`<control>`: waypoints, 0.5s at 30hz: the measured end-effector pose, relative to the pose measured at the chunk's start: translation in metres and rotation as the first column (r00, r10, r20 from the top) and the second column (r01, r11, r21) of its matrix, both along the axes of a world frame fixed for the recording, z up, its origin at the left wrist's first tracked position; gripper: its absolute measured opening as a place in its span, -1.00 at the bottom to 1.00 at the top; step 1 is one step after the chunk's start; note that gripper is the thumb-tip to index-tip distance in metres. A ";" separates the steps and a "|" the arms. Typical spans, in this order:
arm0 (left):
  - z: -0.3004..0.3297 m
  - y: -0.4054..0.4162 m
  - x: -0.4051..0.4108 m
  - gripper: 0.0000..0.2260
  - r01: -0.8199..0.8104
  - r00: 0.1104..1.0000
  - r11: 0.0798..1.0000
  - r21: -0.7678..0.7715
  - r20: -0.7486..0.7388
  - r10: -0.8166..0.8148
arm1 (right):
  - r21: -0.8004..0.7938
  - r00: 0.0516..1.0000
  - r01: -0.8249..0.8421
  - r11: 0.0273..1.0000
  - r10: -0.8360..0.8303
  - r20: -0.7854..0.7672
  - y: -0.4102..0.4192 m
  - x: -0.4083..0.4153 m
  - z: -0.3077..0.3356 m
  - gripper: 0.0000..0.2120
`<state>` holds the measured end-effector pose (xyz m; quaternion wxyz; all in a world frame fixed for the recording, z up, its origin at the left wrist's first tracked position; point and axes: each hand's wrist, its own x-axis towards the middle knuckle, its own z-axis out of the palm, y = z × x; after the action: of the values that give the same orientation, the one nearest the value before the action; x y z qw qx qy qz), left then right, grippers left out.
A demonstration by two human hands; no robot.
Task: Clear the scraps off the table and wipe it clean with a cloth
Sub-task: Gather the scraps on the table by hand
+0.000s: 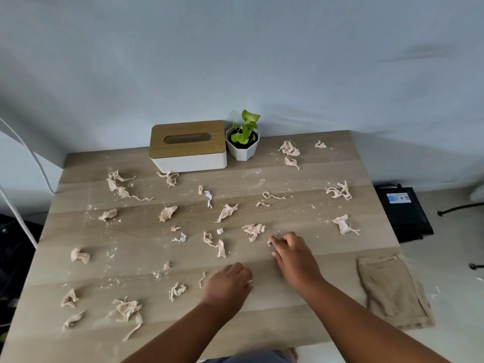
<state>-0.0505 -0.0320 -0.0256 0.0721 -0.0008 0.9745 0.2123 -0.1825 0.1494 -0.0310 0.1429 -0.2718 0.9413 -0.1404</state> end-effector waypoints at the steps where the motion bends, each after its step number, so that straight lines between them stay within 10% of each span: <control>1: 0.000 0.000 0.000 -0.87 -0.004 1.000 1.000 0.001 -0.005 0.004 | -0.004 1.000 0.001 1.000 -0.001 0.003 0.000 0.001 -0.001 -0.66; 15: -0.001 -0.013 0.000 -0.83 -0.037 0.999 0.995 0.090 -0.007 0.038 | -0.034 0.989 0.062 0.998 -0.057 0.139 0.011 0.019 -0.003 -0.82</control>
<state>-0.0504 -0.0454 -0.0270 0.0638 -0.0150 0.9642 0.2571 -0.1637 0.1601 -0.0336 0.1981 -0.2360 0.9340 -0.1809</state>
